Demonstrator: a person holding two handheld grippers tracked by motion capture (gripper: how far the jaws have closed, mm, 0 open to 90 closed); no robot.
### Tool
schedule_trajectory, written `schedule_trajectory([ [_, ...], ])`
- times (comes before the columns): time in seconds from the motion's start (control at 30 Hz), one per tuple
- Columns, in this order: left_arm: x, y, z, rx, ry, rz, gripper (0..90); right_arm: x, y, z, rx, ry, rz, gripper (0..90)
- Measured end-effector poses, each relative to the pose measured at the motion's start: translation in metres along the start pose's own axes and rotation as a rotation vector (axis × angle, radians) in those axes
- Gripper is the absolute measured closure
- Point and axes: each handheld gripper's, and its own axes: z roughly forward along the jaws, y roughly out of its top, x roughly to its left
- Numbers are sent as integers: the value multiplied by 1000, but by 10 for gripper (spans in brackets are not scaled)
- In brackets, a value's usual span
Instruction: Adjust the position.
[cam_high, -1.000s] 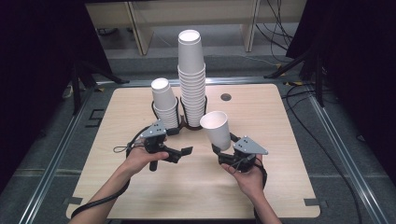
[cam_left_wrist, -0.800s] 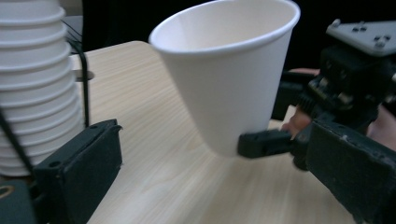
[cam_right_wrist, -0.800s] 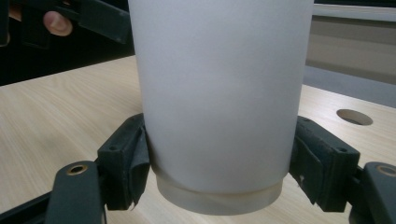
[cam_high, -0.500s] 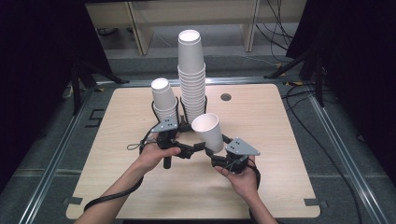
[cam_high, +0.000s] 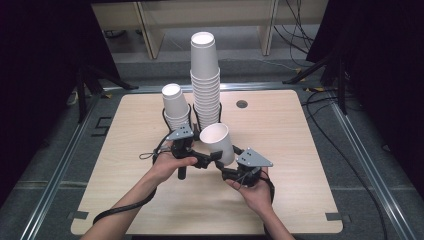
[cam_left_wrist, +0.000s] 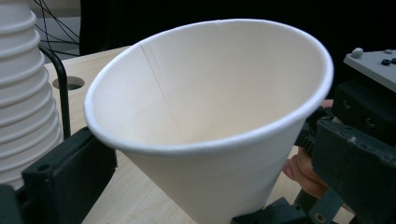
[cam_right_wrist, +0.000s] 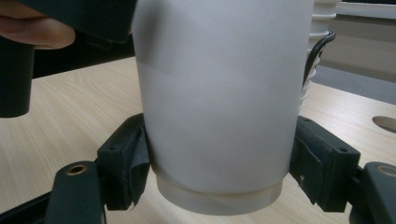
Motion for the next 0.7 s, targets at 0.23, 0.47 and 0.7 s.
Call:
schedule_trajectory([
  [0.23, 1, 0, 0, -10, 28, 6, 73, 4, -1, 3, 24, 31, 23, 266],
  [0.47, -4, 0, -2, 7, 39, 94, 110, 3, -1, 6, 35, 54, 21, 247],
  [0.7, -12, 2, -5, 48, 12, 241, 129, 3, 0, 7, 60, 105, 8, 187],
])
